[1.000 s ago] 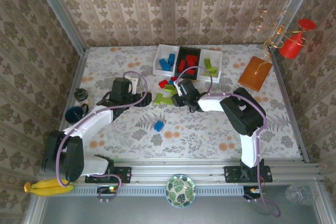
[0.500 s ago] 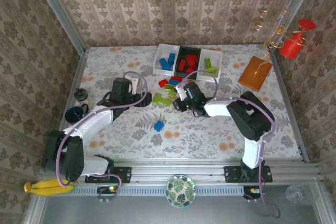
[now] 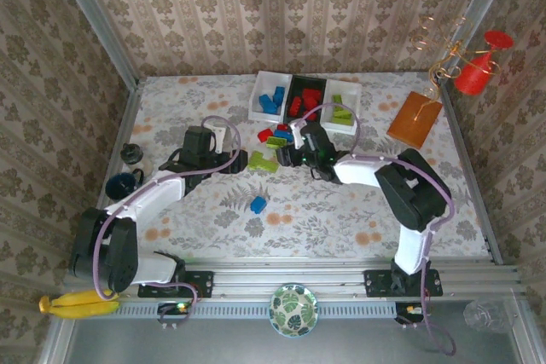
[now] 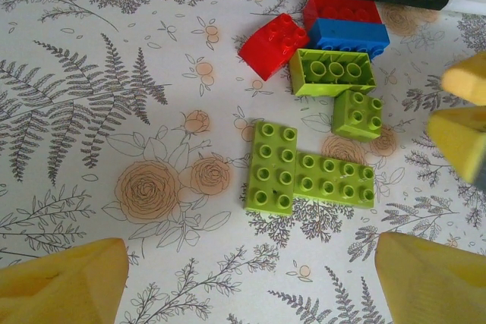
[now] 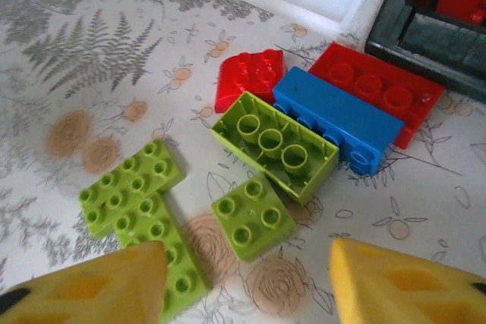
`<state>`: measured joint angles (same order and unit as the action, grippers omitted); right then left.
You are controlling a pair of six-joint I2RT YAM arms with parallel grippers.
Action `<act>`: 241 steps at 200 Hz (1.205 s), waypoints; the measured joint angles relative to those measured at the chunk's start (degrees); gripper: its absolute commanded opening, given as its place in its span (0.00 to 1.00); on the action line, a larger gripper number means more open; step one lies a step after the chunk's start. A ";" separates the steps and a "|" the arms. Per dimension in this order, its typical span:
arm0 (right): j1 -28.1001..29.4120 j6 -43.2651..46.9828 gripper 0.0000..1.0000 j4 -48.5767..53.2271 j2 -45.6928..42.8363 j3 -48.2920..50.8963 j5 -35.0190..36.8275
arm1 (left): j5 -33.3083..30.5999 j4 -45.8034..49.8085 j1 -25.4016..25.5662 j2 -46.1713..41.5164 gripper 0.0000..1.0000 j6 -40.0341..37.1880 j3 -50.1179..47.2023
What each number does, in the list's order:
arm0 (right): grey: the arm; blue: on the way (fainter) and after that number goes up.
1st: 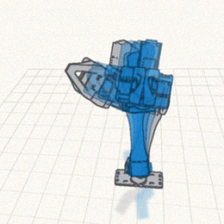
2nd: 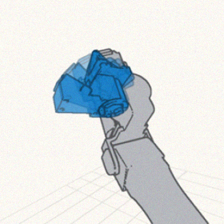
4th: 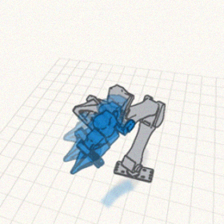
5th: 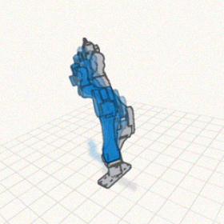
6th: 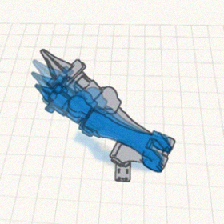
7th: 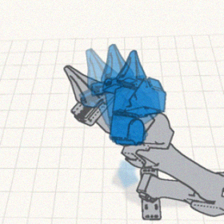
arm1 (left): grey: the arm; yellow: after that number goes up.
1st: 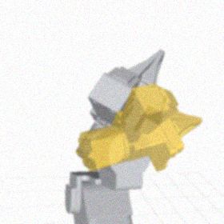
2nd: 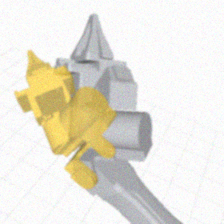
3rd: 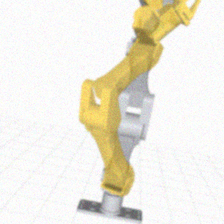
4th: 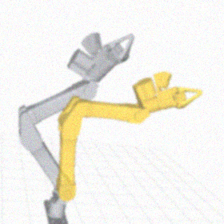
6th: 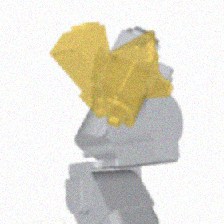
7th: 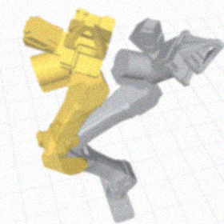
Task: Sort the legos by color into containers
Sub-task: Pick up the lego from the center of the table.
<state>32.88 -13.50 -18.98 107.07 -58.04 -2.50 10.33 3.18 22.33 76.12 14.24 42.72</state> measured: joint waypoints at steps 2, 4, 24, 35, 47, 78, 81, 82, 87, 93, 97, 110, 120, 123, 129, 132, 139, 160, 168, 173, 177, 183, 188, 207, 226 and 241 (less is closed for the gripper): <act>0.09 0.00 0.68 0.15 0.22 -0.35 0.28 | 0.00 -0.02 0.00 0.00 0.86 0.00 0.00; 0.22 -0.33 0.69 0.42 0.59 -0.79 0.72 | 0.00 -0.02 0.00 0.00 0.86 0.00 0.00; 1.81 -3.54 0.75 2.99 3.06 -4.59 5.11 | 0.00 0.00 -0.26 0.00 0.86 0.02 0.00; 2.78 -5.03 0.76 4.48 4.22 -6.40 7.69 | 0.00 -0.02 -0.31 0.00 0.86 0.00 0.00; 3.69 -6.71 0.77 6.08 5.57 -8.20 10.38 | 0.00 0.00 -0.31 0.00 0.86 0.00 0.00; 5.46 -9.51 0.78 10.08 8.63 -11.50 15.72 | -0.02 0.00 -0.31 -0.02 0.86 0.00 -0.02; 5.60 -9.64 0.78 10.49 8.96 -11.87 16.09 | 0.00 0.00 -0.31 -0.02 0.86 0.00 -0.02; 5.64 -9.64 0.78 10.56 9.03 -11.96 16.17 | 0.00 0.00 -0.31 -0.02 0.86 0.02 -0.02; 5.79 -9.79 0.78 11.06 9.53 -12.44 16.83 | -0.02 0.00 -0.31 -0.07 0.86 0.00 -0.07; 6.03 -10.12 0.78 11.80 10.10 -13.03 17.62 | 0.00 0.00 -0.31 -0.13 0.86 0.00 -0.15; 6.08 -10.34 0.78 12.15 10.36 -13.29 18.01 | 0.00 -0.02 -0.31 -0.17 0.86 0.00 -0.24; 6.27 -10.75 0.77 13.44 11.21 -14.19 19.12 | -0.02 0.02 -0.31 -0.28 0.86 0.00 -0.50; 6.29 -10.84 0.77 14.16 11.89 -14.80 20.04 | 0.00 0.02 -0.31 -0.33 0.86 0.00 -0.68; 6.29 -10.91 0.77 14.43 12.04 -14.97 20.31 | -0.02 0.07 -0.31 -0.35 0.86 0.00 -0.72; 6.27 -10.97 0.77 14.82 12.44 -15.28 20.79 | 0.00 0.09 -0.31 -0.35 0.86 0.00 -0.76; 6.27 -10.99 0.76 14.97 12.61 -15.34 21.03 | -0.02 0.11 -0.31 -0.35 0.86 0.00 -0.76; 6.27 -11.04 0.76 15.26 12.87 -15.39 21.59 | -0.02 0.13 -0.31 -0.35 0.86 0.02 -0.76; 6.10 -11.76 0.72 16.68 13.00 -15.34 22.51 | 0.00 0.15 -0.31 -0.35 0.86 0.00 -0.76; 5.97 -12.28 0.71 16.63 13.00 -15.28 22.71 | 0.00 0.13 -0.31 -0.35 0.86 0.00 -0.76; 5.86 -12.44 0.70 16.59 13.00 -15.17 22.73 | 0.00 0.13 -0.31 -0.35 0.86 0.02 -0.76; 5.77 -12.59 0.69 16.41 12.98 -14.97 22.75 | 0.00 0.15 -0.31 -0.35 0.86 0.00 -0.76; 5.62 -12.85 0.69 16.09 12.90 -14.58 22.84 | 0.00 0.15 -0.31 -0.35 0.86 0.00 -0.76; 5.57 -13.05 0.68 15.80 12.79 -14.36 22.86 | 0.00 0.13 -0.31 -0.35 0.86 0.02 -0.76; 5.51 -13.84 0.63 15.30 12.63 -14.05 22.84 | -0.02 0.13 -0.31 -0.35 0.86 0.00 -0.76; 5.31 -14.34 0.55 15.26 12.63 -13.99 22.93 | 0.00 0.11 -0.31 -0.35 0.85 0.02 -0.76; 5.09 -14.88 0.49 15.34 12.63 -13.99 23.17 | 0.00 0.11 -0.31 -0.35 0.85 0.02 -0.76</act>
<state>37.98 -28.38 -3.64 119.70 -72.03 20.67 10.33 3.29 22.02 75.77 14.26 41.95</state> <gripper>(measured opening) 0.533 0.854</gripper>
